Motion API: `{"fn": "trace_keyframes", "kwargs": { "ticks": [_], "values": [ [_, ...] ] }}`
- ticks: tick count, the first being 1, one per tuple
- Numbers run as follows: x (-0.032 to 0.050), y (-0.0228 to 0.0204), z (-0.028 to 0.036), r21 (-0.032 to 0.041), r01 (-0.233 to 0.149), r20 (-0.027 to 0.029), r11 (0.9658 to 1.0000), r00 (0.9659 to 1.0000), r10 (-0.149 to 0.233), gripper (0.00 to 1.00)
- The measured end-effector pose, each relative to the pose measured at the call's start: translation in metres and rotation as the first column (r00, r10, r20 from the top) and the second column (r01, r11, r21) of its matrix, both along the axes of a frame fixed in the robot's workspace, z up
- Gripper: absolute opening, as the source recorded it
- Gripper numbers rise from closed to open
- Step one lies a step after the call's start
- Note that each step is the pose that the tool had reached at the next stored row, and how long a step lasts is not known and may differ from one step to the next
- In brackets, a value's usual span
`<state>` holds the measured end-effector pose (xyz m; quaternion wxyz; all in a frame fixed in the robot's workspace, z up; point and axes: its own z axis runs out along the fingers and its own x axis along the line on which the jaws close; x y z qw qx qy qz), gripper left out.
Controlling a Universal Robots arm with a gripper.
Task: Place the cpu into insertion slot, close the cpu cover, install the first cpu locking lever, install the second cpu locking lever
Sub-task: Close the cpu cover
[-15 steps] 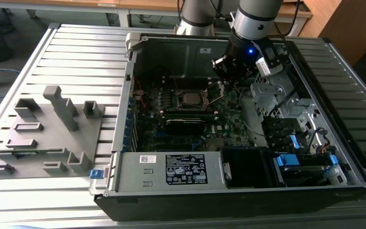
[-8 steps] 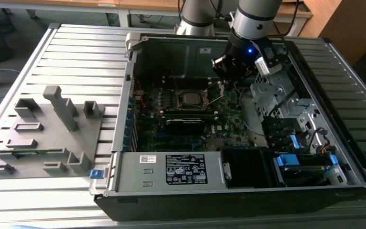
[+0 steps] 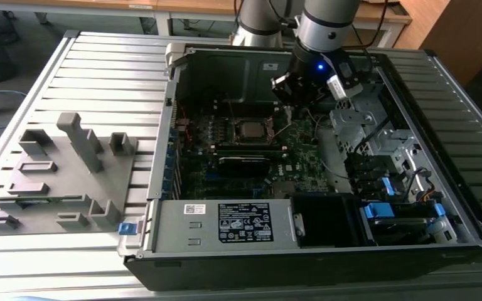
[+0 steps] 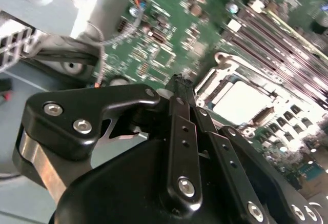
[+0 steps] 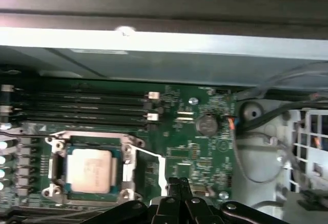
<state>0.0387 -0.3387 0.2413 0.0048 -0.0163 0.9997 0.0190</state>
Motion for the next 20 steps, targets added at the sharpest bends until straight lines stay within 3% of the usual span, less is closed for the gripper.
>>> {"fn": "trace_keyframes", "kwargs": {
  "ticks": [14,20],
  "values": [
    [-0.0612,0.0000,-0.0007,0.0002,0.000,0.0266,1.0000,0.9996,0.000,0.11],
    [-0.0630,0.0000,-0.0008,-0.0001,0.000,0.0276,1.0000,0.9996,0.000,0.11]
  ]
}}
